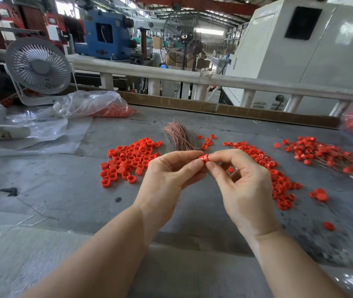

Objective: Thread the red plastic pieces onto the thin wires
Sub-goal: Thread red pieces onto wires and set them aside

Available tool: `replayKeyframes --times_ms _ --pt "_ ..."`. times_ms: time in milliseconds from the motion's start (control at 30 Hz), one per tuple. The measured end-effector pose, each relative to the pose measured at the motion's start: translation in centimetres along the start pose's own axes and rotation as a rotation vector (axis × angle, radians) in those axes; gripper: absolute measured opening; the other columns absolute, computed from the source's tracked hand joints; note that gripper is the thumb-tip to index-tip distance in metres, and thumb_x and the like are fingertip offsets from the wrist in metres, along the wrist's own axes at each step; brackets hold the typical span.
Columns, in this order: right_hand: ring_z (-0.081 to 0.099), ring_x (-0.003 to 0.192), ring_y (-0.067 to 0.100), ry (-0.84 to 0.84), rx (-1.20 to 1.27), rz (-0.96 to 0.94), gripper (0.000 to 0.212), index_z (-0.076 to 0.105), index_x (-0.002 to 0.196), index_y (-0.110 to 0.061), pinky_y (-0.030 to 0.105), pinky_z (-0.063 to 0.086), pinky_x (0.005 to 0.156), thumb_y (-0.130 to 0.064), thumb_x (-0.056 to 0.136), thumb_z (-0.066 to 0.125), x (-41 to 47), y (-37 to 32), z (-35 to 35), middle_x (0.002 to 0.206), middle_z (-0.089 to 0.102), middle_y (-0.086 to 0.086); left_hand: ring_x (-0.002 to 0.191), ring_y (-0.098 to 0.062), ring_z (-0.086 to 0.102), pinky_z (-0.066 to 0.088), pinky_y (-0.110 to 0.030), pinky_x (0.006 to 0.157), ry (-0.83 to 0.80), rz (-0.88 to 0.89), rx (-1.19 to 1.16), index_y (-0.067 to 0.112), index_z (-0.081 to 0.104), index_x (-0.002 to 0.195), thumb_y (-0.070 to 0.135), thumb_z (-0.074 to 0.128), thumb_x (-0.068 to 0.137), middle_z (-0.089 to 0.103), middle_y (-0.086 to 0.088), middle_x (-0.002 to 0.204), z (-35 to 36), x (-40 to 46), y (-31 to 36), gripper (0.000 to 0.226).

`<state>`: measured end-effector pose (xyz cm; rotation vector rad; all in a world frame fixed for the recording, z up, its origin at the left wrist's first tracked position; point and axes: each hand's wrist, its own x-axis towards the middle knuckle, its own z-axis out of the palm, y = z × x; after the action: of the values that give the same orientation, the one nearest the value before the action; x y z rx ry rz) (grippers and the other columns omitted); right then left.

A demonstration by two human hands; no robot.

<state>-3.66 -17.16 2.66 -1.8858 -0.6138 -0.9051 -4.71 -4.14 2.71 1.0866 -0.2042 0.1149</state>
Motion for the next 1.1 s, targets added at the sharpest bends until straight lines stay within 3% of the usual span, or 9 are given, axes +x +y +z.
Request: replayKeyframes --times_ms 500,1100 --pt "0.062 0.082 0.006 -0.018 0.011 -0.009 0.006 0.069 0.081 -0.01 0.008 0.039 0.071 -0.006 0.079 0.065 0.0 0.2 0.05 0.084 0.068 -0.004 0.077 -0.013 0.07 0.055 -0.019 0.068 0.005 0.021 0.004 0.017 0.077 0.077 0.013 0.067 0.062 0.074 -0.005 0.079 0.05 0.03 0.0 0.018" --pt "0.061 0.078 0.006 -0.004 0.02 0.011 0.005 0.069 0.082 -0.011 0.005 0.036 0.068 -0.012 0.08 0.064 0.05 0.06 0.1 0.081 0.068 -0.005 0.075 -0.011 0.069 0.054 -0.018 0.067 -0.01 0.001 -0.017 0.018 0.077 0.076 0.015 0.067 0.063 0.074 -0.003 0.078 0.06 0.03 0.07 0.017"
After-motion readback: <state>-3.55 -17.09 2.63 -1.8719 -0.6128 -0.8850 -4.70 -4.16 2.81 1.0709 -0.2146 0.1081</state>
